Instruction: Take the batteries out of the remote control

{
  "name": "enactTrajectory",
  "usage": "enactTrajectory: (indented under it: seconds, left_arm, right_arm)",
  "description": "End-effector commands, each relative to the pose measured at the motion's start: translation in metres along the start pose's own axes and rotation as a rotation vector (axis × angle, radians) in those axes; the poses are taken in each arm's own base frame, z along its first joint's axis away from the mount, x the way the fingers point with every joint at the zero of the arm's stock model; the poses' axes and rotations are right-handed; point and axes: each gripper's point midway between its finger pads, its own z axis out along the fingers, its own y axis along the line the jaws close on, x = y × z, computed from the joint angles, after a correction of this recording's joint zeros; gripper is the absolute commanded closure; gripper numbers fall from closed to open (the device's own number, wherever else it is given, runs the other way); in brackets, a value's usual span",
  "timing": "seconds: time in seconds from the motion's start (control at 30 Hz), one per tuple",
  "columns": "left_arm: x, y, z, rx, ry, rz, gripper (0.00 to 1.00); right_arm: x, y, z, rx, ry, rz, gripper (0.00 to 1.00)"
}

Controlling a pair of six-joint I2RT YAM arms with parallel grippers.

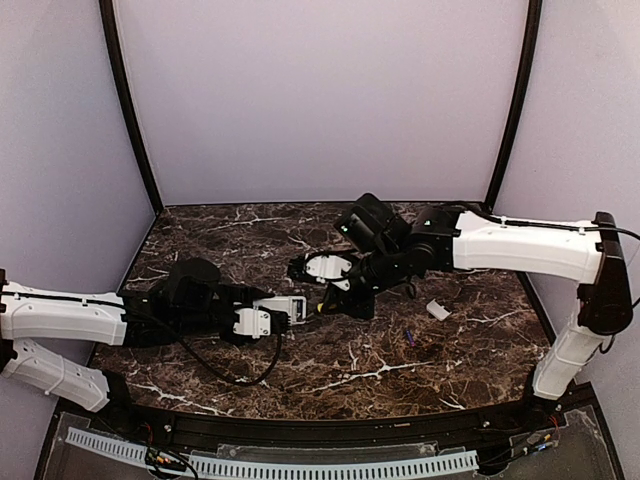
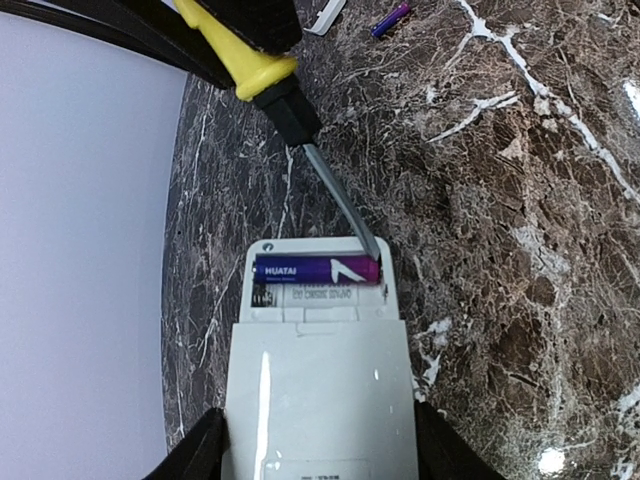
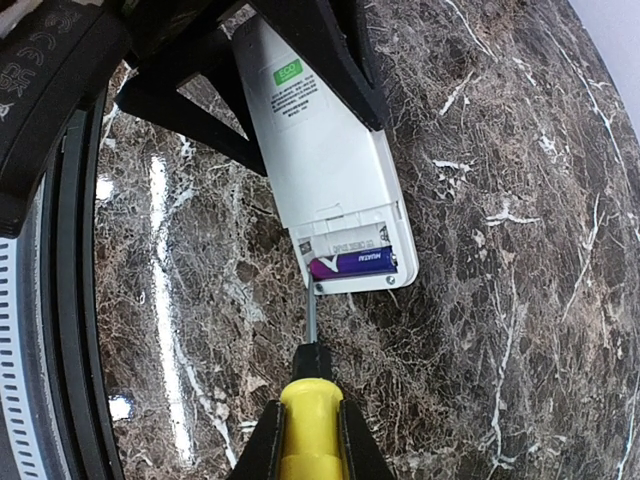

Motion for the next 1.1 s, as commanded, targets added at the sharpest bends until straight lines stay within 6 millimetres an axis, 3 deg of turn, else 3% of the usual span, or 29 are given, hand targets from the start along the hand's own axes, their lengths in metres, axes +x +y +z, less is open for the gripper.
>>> enactTrajectory:
  seconds: [0.0, 0.27, 0.43, 1.07]
  left_arm:
    - [-0.016, 0.018, -0.006, -0.076, -0.063, 0.007, 1.0]
    - [-0.013, 0.013, -0.004, -0.049, -0.052, 0.006, 1.0]
    - [-0.014, 0.011, -0.002, -0.037, -0.054, 0.001, 1.0]
    - [-0.018, 0.01, -0.003, -0.022, -0.073, -0.013, 1.0]
  right_arm:
    - [-0.004, 0.0, -0.006, -0.009, -0.007, 0.013, 1.0]
    - [-0.019, -0.013, -0.039, 0.053, -0.088, 0.015, 1.0]
    - [-0.021, -0.025, -0.048, 0.12, -0.106, 0.022, 1.0]
    - [-0.027, -0.028, -0.036, 0.114, -0.118, 0.022, 1.0]
